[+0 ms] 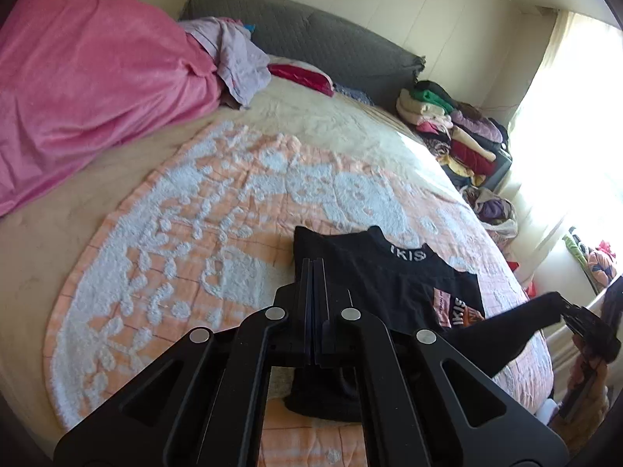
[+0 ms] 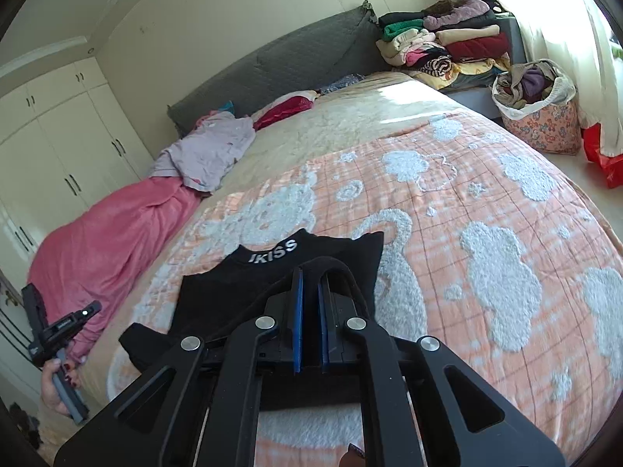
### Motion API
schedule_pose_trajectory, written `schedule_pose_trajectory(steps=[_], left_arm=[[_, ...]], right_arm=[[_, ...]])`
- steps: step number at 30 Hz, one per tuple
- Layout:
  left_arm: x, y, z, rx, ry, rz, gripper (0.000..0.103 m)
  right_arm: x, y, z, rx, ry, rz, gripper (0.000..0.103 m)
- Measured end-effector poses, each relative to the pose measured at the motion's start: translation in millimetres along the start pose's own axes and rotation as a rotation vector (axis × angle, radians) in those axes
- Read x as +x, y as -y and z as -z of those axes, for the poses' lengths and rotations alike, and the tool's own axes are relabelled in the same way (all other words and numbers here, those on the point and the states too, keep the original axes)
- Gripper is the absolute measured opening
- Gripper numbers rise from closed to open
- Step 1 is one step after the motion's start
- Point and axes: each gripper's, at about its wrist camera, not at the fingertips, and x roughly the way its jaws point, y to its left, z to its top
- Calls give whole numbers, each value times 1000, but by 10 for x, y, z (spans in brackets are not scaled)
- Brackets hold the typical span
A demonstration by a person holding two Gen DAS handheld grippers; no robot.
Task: Fold small clothes
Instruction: 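Carry the held hem over the body toward the IKISS collar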
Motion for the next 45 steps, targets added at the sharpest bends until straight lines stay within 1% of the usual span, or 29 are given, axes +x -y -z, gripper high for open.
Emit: schedule_pose_trajectory(steps=[2, 5, 6, 7, 10, 11, 12, 13, 14, 16, 18, 21, 24, 26, 27, 28, 29, 30, 33, 35, 37, 39, 40, 45], left_arm=[[36, 36, 71, 17, -24, 8, 0], [80, 37, 193, 16, -69, 21, 0], [98, 19, 248, 7, -88, 27, 3], [108, 8, 292, 0, -101, 34, 9], [92, -16, 433, -29, -136, 70, 23], [81, -21, 470, -40, -144, 82, 23], [54, -39, 509, -67, -148, 105, 27], [35, -47, 528, -84, -148, 124, 32], [22, -44, 539, -93, -148, 135, 35], [17, -6, 545, -96, -152, 155, 43], [88, 61, 529, -78, -164, 165, 47], [257, 132, 517, -66, -193, 165, 48], [434, 184, 515, -67, -217, 160, 48], [526, 193, 524, -77, -228, 141, 44], [581, 201, 529, -76, -233, 138, 34], [635, 203, 535, -76, -240, 127, 16], [674, 199, 539, -80, -246, 126, 8], [716, 192, 538, -89, -249, 134, 2], [754, 195, 496, -96, -236, 143, 2], [755, 197, 441, -100, -225, 154, 2], [746, 188, 346, -108, -205, 165, 2], [746, 176, 257, -115, -185, 167, 2], [751, 163, 213, -120, -177, 169, 2], [804, 137, 35, -113, -153, 173, 2]], right_arm=[[158, 76, 13, 10, -28, 42, 6], [357, 203, 96, 43, -75, 75, 6], [412, 231, 130, 51, -91, 88, 6], [464, 253, 171, 60, -105, 98, 7], [509, 289, 278, 92, -119, 93, 10], [496, 285, 300, 96, -115, 92, 12], [471, 278, 317, 100, -111, 88, 22], [440, 275, 343, 108, -104, 85, 29], [407, 269, 364, 114, -95, 86, 36], [345, 247, 407, 121, -85, 77, 36], [286, 226, 460, 139, -76, 58, 43], [254, 184, 522, 153, -82, 27, 46], [256, 140, 605, 149, -105, 11, 52], [277, 131, 662, 160, -124, -3, 52], [294, 129, 686, 165, -135, -14, 53], [334, 130, 718, 174, -152, -26, 53], [375, 136, 743, 182, -168, -24, 53], [396, 137, 751, 182, -176, -21, 54], [478, 146, 744, 184, -184, -14, 54], [542, 173, 700, 194, -176, -20, 54], [610, 230, 658, 210, -174, -6, 49], [680, 280, 610, 227, -180, -3, 9], [699, 298, 573, 239, -176, -14, 6], [681, 288, 326, 235, -113, -39, 6]])
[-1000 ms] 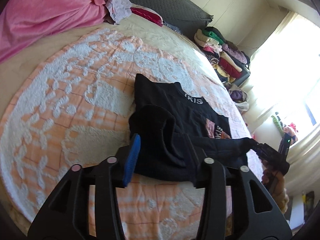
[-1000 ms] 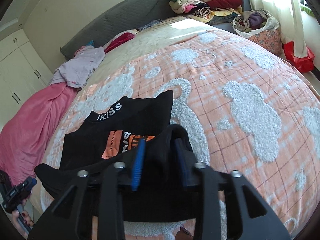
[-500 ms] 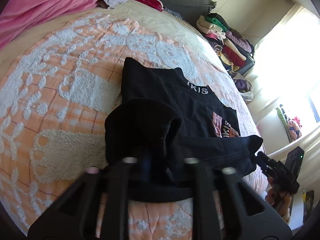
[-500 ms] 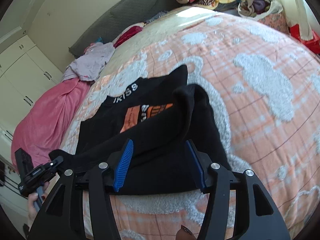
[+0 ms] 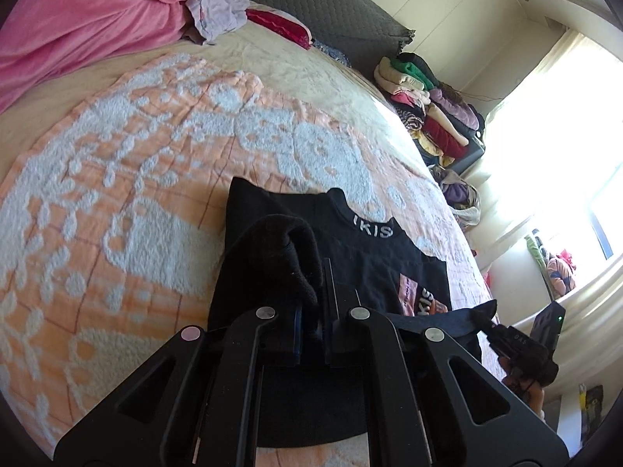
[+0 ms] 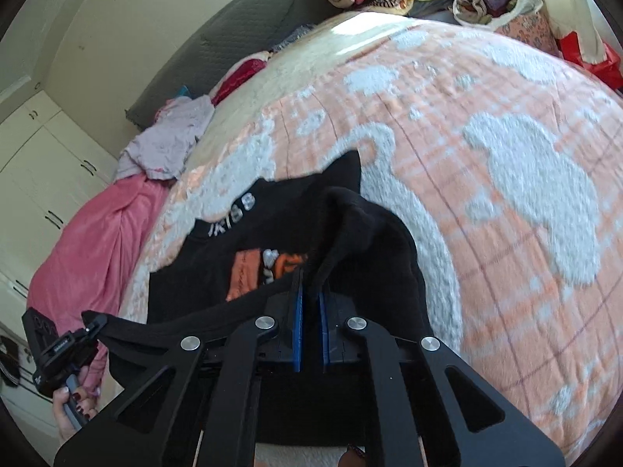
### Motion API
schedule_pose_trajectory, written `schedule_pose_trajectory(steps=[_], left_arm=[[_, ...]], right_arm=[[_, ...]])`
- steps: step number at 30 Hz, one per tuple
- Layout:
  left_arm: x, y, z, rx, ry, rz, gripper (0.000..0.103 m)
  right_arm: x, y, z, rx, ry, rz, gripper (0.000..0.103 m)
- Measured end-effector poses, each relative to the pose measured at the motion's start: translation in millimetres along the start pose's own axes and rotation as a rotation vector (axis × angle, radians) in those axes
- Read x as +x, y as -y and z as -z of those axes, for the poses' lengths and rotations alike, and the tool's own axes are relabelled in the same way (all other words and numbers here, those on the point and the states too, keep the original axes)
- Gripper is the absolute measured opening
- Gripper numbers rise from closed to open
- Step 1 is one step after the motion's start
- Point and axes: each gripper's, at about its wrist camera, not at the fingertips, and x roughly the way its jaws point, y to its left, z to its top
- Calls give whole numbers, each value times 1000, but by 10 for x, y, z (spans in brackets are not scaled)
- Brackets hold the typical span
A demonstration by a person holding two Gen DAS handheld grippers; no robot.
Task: Fold small clothes
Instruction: 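Carry the held hem over the body toward the IKISS collar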
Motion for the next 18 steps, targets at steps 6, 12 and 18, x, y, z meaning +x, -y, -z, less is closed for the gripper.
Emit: schedule_pose_trajectory(steps=[6, 12, 18], left_arm=[[65, -1, -155, -8, 23, 4, 2], [290, -104, -291, -45, 23, -28, 2], [545, -226, -270, -63, -1, -70, 4]], right_arm=[[69, -117, -313, -23, 42, -5, 6], [381, -143, -511, -34, 27, 40, 6], [634, -150, -522, -68, -7, 115, 9]])
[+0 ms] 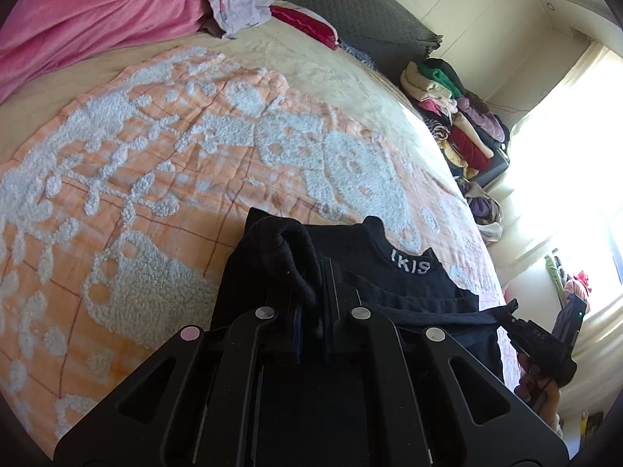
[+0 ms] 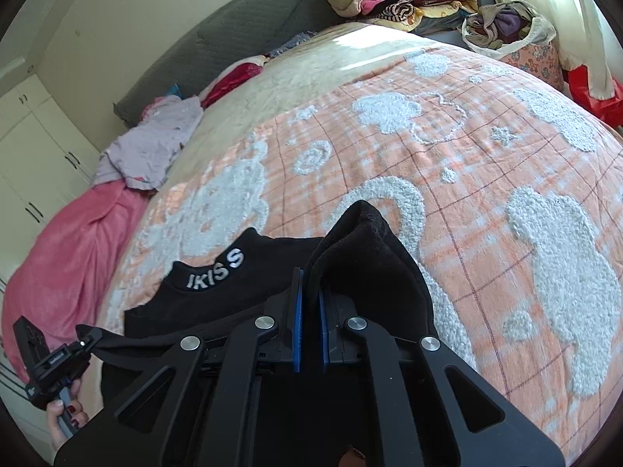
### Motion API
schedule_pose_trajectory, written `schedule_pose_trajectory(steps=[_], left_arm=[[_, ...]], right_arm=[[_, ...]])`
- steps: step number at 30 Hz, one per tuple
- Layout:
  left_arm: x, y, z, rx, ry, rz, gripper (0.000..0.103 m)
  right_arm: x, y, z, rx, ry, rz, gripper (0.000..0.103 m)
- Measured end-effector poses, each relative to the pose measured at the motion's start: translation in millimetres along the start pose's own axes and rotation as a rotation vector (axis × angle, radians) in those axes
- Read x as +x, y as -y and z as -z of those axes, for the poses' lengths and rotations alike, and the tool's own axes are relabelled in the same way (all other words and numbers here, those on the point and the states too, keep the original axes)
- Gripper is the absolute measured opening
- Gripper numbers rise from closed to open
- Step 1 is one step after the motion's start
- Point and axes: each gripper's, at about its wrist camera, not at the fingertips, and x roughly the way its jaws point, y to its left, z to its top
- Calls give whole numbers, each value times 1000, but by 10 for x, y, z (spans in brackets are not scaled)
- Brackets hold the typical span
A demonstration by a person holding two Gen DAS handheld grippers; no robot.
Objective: Fold small clothes
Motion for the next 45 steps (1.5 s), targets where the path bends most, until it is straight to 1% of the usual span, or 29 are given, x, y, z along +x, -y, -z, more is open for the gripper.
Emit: schedule_pose_trajectory(steps=[1, 2, 3, 4, 5, 7, 9, 12, 15, 18, 20, 22, 24, 25, 26, 28, 29, 31, 33, 34, 37, 39, 40, 41, 42, 43, 44, 45], left_arm=[[8, -14, 15, -4, -1, -1, 5], [0, -23, 29, -6, 0, 2, 5], [-17, -26, 44, -4, 1, 4, 6], [-43, -24, 61, -1, 5, 3, 11], [-81, -24, 73, -1, 14, 5, 14], [-179, -24, 88, -5, 40, 11, 32], [-288, -15, 106, -3, 69, 3, 38], [-447, 38, 141, 23, 105, -10, 38], [-524, 164, 220, 79, 103, -21, 38], [-486, 332, 356, 164, 62, -39, 38], [-413, 396, 440, 196, 28, -30, 38], [-301, 456, 540, 230, -16, -34, 38], [-242, 460, 577, 248, -24, -56, 39], [-229, 441, 562, 251, -21, -65, 41], [-224, 418, 538, 248, -15, -73, 45], [-176, 330, 421, 242, -1, -120, 51], [-143, 260, 336, 233, 5, -145, 51], [-77, 162, 220, 222, 6, -180, 54], [38, 46, 106, 207, -14, -211, 55], [87, -12, 56, 188, -23, -208, 55], [200, -120, -31, 148, -41, -193, 55], [248, -152, -44, 135, -40, -175, 54], [257, -161, -41, 131, -32, -169, 39], [273, -169, -36, 134, -29, -176, 8], [285, -166, -29, 138, -29, -176, 4], [292, -154, -27, 140, -28, -172, 4], [287, -145, -16, 150, -25, -173, 3], [273, -129, -12, 159, -19, -173, 3]], right_arm=[[12, -2, 14, -2, -6, 3, 11], [10, 2, 27, -2, -7, 6, 16], [-9, 12, 43, -2, -3, 11, 30], [-45, 27, 61, -1, 7, 15, 39], [-89, 44, 78, 2, 20, 13, 52], [-184, 83, 111, 5, 43, 6, 53], [-273, 96, 142, 0, 60, 1, 53], [-422, 74, 226, -34, 82, -8, 53], [-506, -30, 340, -101, 77, -2, 53], [-511, -203, 494, -192, 53, 7, 53], [-468, -284, 581, -234, 33, 13, 53], [-399, -332, 637, -254, 14, 20, 53], [-356, -319, 648, -252, 6, 35, 53], [-340, -297, 621, -244, 8, 47, 53], [-332, -271, 582, -238, 17, 60, 53], [-301, -188, 465, -222, 36, 94, 54], [-265, -133, 405, -216, 35, 115, 55], [-155, -35, 271, -202, 27, 154, 55], [-34, 54, 178, -188, 3, 190, 55], [41, 103, 139, -182, -13, 208, 55], [210, 200, 70, -160, -47, 214, 55], [289, 243, 46, -135, -66, 196, 55], [299, 231, 44, -138, -72, 179, 54], [308, 216, 44, -147, -75, 157, 40], [303, 191, 42, -152, -75, 143, 28], [294, 175, 51, -153, -72, 130, 23], [273, 158, 58, -157, -67, 124, 13], [240, 138, 62, -162, -56, 126, 10]])
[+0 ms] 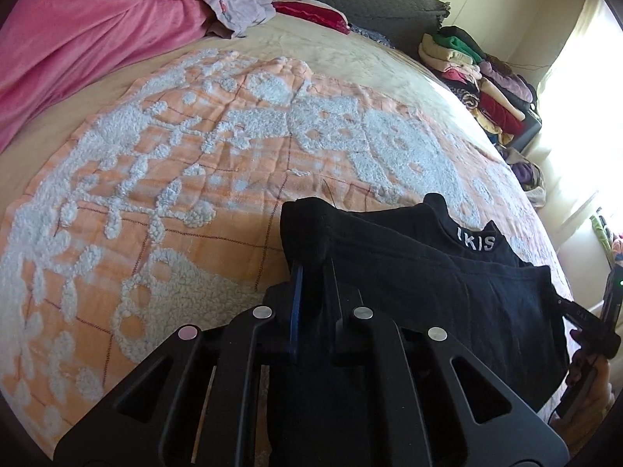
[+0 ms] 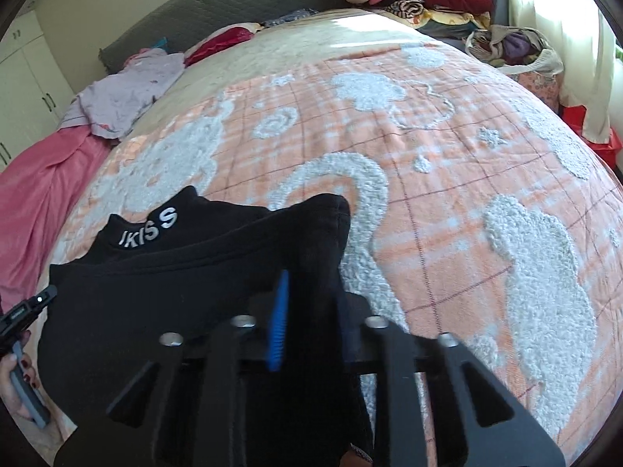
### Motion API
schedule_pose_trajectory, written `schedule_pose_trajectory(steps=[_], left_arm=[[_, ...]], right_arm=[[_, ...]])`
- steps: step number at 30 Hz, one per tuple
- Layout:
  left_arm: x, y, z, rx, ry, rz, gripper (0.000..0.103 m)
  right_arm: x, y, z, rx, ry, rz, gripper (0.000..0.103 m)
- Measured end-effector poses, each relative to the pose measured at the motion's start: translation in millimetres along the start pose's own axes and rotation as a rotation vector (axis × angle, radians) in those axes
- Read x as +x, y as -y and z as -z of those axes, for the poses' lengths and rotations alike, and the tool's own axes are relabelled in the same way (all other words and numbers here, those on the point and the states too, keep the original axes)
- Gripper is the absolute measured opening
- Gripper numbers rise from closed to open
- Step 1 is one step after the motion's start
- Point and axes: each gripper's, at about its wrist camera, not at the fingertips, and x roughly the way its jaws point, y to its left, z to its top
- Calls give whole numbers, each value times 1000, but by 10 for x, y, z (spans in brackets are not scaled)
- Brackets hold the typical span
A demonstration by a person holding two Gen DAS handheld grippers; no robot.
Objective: Fold small clothes
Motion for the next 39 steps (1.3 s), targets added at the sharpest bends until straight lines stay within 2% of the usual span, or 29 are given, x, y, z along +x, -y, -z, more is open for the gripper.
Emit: schedule_pose_trajectory(steps=[5, 10, 14, 17, 22, 25, 26, 27, 29, 31, 33, 35, 37, 39], left_arm=[[-272, 44, -99, 23, 91, 14, 3], [-342, 120, -252, 45, 135, -1, 3], [-159, 105, -263, 45, 115, -56, 3], [20, 92, -189, 63, 72, -109, 3], [190, 17, -70, 68, 24, -133, 4], [226, 14, -14, 76, 15, -144, 6], [226, 24, -10, 82, 15, -147, 6], [210, 37, -6, 89, 19, -152, 6], [159, 53, -6, 92, 21, -152, 8], [50, 61, -14, 83, 41, -153, 16], [-101, 83, -11, 70, 67, -146, 21], [-258, 137, 7, 63, 99, -134, 37], [-399, 243, 61, 60, 99, -86, 47], [-477, 375, 129, 84, 94, -55, 50]], right_arm=[[-222, -22, -85, -13, 84, -23, 8], [-240, -28, -238, -20, 126, -20, 8], [-89, -48, -288, -24, 105, -1, 8], [36, -74, -262, -50, 82, 47, 8], [216, -2, -157, -40, 29, 122, 10], [241, 52, -106, -18, 26, 135, 16], [227, 51, -101, -17, 28, 146, 21], [209, 51, -100, -16, 28, 162, 31], [112, 49, -98, -7, 38, 162, 35], [-40, 16, -70, -14, 70, 147, 36], [-191, -48, -36, -37, 105, 133, 42], [-351, -148, 16, -74, 132, 107, 45], [-476, -265, 79, -116, 147, 90, 50], [-572, -384, 150, -153, 150, 72, 50]])
